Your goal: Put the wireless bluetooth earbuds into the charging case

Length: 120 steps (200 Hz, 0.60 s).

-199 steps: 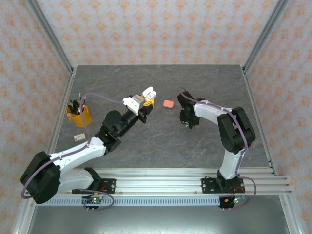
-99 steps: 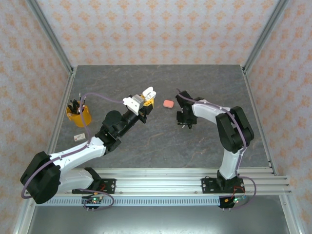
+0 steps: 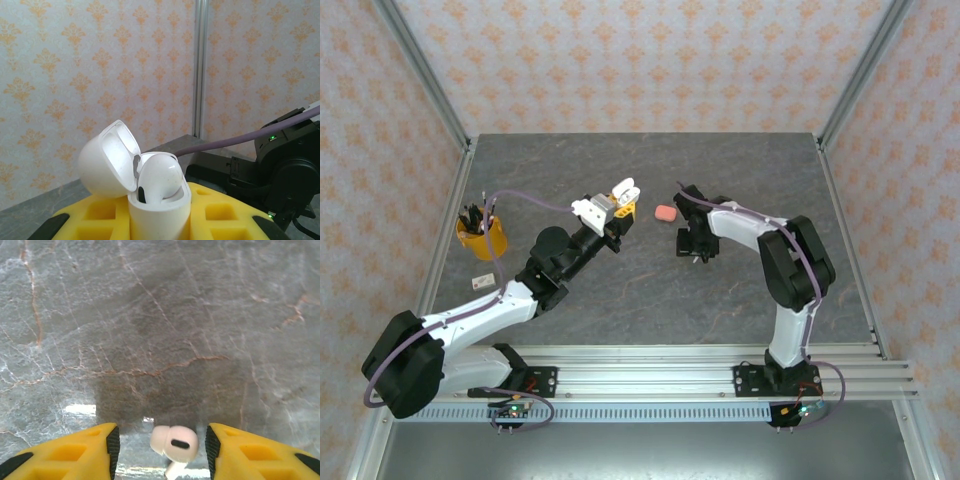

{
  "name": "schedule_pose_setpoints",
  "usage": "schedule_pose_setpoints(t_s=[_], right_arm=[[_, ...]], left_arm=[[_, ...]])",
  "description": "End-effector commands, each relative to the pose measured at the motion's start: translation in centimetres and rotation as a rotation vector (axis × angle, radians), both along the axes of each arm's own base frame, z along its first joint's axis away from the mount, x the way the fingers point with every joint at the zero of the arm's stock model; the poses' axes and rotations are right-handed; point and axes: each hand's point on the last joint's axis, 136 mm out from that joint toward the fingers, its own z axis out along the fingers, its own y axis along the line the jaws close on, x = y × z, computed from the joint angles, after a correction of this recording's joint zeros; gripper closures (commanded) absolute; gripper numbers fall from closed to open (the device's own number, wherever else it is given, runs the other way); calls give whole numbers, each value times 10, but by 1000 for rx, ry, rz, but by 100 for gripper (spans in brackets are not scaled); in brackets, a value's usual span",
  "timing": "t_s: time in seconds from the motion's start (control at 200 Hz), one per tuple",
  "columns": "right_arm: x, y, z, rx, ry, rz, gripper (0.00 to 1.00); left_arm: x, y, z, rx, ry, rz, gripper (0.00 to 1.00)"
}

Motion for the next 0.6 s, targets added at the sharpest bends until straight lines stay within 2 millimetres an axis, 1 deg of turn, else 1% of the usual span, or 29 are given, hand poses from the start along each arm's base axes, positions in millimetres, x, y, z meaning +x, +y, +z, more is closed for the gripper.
schedule_pose_setpoints(t_s=[0.0, 0.08, 0.185, 0.365, 0.596], right_arm=[[-6, -15, 23, -40, -29, -160, 49], [-8, -18, 27, -36, -42, -233, 48], [-6, -16, 29, -28, -60, -269, 46], [-3, -9, 20, -43, -31, -247, 45], [-3, -9, 7, -75, -1, -218, 47]], left_arm=[[-3, 4, 20, -43, -41, -2, 100], [-2, 4, 19, -42, -39, -1, 100], [-2, 4, 19, -42, -39, -2, 100], [-1, 3, 20, -42, -40, -3, 100], [-1, 3, 22, -39, -45, 1, 100]])
